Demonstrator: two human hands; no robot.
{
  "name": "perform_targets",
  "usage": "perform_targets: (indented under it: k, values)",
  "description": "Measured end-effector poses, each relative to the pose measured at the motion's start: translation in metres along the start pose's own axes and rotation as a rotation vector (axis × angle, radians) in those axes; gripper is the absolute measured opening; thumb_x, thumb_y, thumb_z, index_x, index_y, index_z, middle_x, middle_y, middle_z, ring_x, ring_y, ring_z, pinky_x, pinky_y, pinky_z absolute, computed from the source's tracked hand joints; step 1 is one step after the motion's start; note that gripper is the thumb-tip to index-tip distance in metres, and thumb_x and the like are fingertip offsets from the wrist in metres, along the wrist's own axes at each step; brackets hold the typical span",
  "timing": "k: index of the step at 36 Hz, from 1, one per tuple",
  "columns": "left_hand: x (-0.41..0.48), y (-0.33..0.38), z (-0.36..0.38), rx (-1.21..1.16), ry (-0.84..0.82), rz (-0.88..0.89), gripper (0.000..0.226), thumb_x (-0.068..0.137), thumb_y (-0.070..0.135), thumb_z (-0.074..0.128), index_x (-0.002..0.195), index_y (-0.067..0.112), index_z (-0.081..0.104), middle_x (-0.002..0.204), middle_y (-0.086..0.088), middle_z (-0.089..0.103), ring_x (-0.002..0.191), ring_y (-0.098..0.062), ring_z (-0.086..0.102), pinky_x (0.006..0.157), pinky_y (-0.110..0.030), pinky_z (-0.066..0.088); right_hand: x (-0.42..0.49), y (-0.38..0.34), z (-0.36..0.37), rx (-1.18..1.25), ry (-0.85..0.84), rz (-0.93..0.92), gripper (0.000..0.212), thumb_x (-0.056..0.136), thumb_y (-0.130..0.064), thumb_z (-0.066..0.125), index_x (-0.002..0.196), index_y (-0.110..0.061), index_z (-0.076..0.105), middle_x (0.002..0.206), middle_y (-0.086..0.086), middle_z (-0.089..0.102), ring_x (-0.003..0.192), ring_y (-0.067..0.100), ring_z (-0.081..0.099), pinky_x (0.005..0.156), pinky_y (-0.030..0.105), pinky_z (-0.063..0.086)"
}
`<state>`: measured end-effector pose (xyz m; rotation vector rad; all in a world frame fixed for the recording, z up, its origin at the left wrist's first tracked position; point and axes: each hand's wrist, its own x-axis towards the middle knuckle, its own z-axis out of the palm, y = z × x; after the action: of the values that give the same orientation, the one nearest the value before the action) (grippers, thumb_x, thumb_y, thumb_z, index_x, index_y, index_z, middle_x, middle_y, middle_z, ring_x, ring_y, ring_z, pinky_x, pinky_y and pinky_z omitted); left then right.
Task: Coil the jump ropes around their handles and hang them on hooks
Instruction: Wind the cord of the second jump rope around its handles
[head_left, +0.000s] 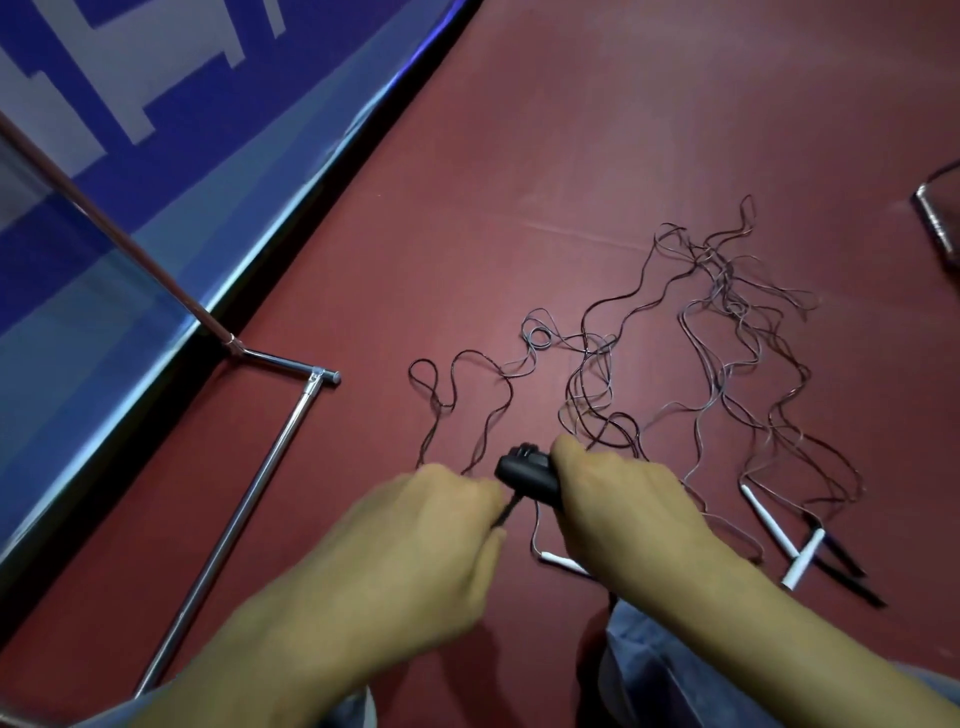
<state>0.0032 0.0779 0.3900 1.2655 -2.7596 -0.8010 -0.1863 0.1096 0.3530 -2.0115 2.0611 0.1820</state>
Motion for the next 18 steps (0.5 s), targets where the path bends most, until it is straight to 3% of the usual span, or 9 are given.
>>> perform_targets:
  k: [2, 4, 7, 9, 11, 14, 18]
  values:
    - [0.002, -0.008, -0.010, 0.093, -0.009, 0.034, 0.016, 0.097, 0.042, 0.048, 0.093, 0.027, 0.053, 0.084, 0.003, 0.058, 0.081, -0.025, 0.061, 0.069, -0.038, 0.050, -0.005, -0.008, 0.004, -0.029, -0.052, -0.050, 0.019, 0.095, -0.020, 0.047, 0.098, -0.023, 0.028, 0.096, 0.004, 0.065, 0.085, 0.036, 0.065, 0.062, 0.037, 0.036]
    - [0.006, -0.016, -0.018, 0.105, -0.056, 0.079, 0.023, 0.092, 0.046, 0.051, 0.100, 0.028, 0.064, 0.085, 0.004, 0.063, 0.082, -0.024, 0.063, 0.072, -0.039, 0.053, -0.011, -0.013, 0.008, -0.050, -0.060, -0.136, 0.021, 0.095, -0.022, 0.048, 0.097, -0.024, 0.028, 0.094, 0.004, 0.065, 0.084, 0.037, 0.066, 0.061, 0.037, 0.034]
    - [0.014, -0.027, -0.029, -0.062, -0.085, 0.150, 0.022, 0.081, 0.046, 0.068, 0.085, 0.025, 0.074, 0.072, 0.005, 0.068, 0.070, -0.013, 0.063, 0.064, -0.035, 0.052, -0.018, -0.019, 0.012, -0.085, -0.036, -0.287, 0.027, 0.090, -0.027, 0.058, 0.089, -0.027, 0.031, 0.074, 0.004, 0.059, 0.067, 0.036, 0.064, 0.053, 0.037, 0.031]
    - [0.017, -0.035, -0.036, -0.217, -0.108, 0.148, 0.012, 0.076, 0.031, 0.084, 0.078, 0.023, 0.076, 0.068, 0.006, 0.070, 0.067, -0.010, 0.064, 0.062, -0.033, 0.051, -0.022, -0.025, 0.007, -0.070, -0.059, -0.339, 0.020, 0.093, -0.034, 0.056, 0.092, -0.028, 0.036, 0.078, 0.004, 0.055, 0.072, 0.037, 0.063, 0.056, 0.037, 0.030]
    - [0.016, -0.040, -0.041, -0.364, -0.153, 0.115, 0.009, 0.075, 0.024, 0.087, 0.076, 0.023, 0.078, 0.071, 0.004, 0.072, 0.070, -0.015, 0.068, 0.066, -0.039, 0.053, -0.023, -0.030, -0.002, -0.045, -0.135, -0.355, 0.015, 0.097, -0.040, 0.049, 0.103, -0.029, 0.041, 0.091, 0.006, 0.060, 0.085, 0.038, 0.062, 0.061, 0.038, 0.033]
    - [0.015, -0.046, -0.044, -0.522, -0.139, 0.087, 0.005, 0.073, 0.028, 0.082, 0.075, 0.025, 0.079, 0.074, -0.003, 0.073, 0.072, -0.025, 0.069, 0.071, -0.047, 0.054, -0.025, -0.032, -0.010, -0.012, -0.129, -0.444, 0.022, 0.096, -0.044, 0.049, 0.111, -0.029, 0.044, 0.097, 0.004, 0.063, 0.088, 0.038, 0.062, 0.063, 0.038, 0.039]
    - [0.018, -0.051, -0.047, -0.633, -0.039, 0.024, 0.006, 0.077, 0.029, 0.080, 0.073, 0.026, 0.078, 0.070, -0.013, 0.072, 0.066, -0.033, 0.065, 0.067, -0.046, 0.055, -0.033, -0.040, 0.000, 0.052, -0.072, -0.608, 0.026, 0.082, -0.045, 0.060, 0.092, -0.028, 0.043, 0.074, 0.000, 0.063, 0.063, 0.033, 0.061, 0.050, 0.032, 0.031]
